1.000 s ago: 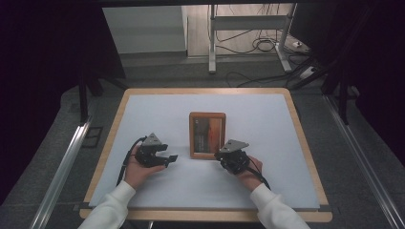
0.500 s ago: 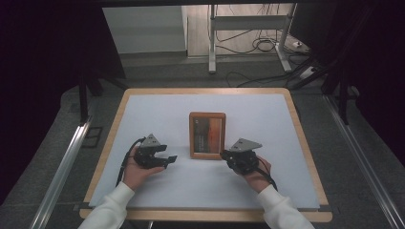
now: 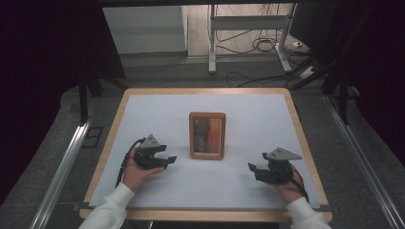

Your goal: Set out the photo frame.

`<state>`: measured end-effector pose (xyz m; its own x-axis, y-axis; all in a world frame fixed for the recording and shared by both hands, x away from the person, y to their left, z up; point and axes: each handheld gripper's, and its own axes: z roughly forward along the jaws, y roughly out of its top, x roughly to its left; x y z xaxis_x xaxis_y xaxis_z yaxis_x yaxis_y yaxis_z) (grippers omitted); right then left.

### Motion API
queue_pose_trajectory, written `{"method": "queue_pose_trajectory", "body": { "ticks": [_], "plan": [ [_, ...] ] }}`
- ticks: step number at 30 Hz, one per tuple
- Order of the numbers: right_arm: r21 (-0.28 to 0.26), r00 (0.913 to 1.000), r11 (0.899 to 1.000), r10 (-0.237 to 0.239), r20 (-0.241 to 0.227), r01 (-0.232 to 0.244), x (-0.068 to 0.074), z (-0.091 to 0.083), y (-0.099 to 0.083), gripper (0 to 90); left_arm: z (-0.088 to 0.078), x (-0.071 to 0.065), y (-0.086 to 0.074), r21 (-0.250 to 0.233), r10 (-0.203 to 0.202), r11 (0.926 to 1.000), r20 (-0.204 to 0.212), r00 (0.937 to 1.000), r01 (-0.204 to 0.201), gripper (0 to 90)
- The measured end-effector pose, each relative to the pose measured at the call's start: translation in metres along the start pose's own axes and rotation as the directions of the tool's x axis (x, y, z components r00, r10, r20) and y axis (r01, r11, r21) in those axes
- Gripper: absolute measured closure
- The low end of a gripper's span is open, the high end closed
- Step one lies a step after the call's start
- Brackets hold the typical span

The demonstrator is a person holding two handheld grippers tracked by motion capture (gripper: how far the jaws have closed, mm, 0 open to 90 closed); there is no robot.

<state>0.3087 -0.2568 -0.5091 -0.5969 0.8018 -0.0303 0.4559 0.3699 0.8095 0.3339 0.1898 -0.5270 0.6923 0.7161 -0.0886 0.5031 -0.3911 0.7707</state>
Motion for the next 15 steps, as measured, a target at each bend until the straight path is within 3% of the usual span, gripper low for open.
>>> {"method": "queue_pose_trajectory", "body": {
  "ticks": [5, 8, 15],
  "plan": [
    [-0.032, 0.9975, 0.998, 0.047, 0.052, -0.046, -0.019, -0.020, -0.015, 29.2, -0.005, -0.005, -0.003, -0.003, 0.003, 1.0000, -0.010, 0.9999, -0.003, 32.5],
    [-0.040, 0.9961, 0.997, 0.070, 0.053, -0.068, -0.025, -0.024, -0.019, 29.2, -0.007, -0.006, -0.006, -0.004, -0.001, 1.0000, -0.014, 0.9999, 0.001, 32.5],
    [-0.024, 0.9982, 0.999, 0.043, 0.042, -0.042, -0.023, -0.018, -0.019, 29.0, -0.005, -0.006, -0.007, 0.013, 0.008, 0.9999, -0.012, 0.9999, -0.008, 32.5]
  ]
}}
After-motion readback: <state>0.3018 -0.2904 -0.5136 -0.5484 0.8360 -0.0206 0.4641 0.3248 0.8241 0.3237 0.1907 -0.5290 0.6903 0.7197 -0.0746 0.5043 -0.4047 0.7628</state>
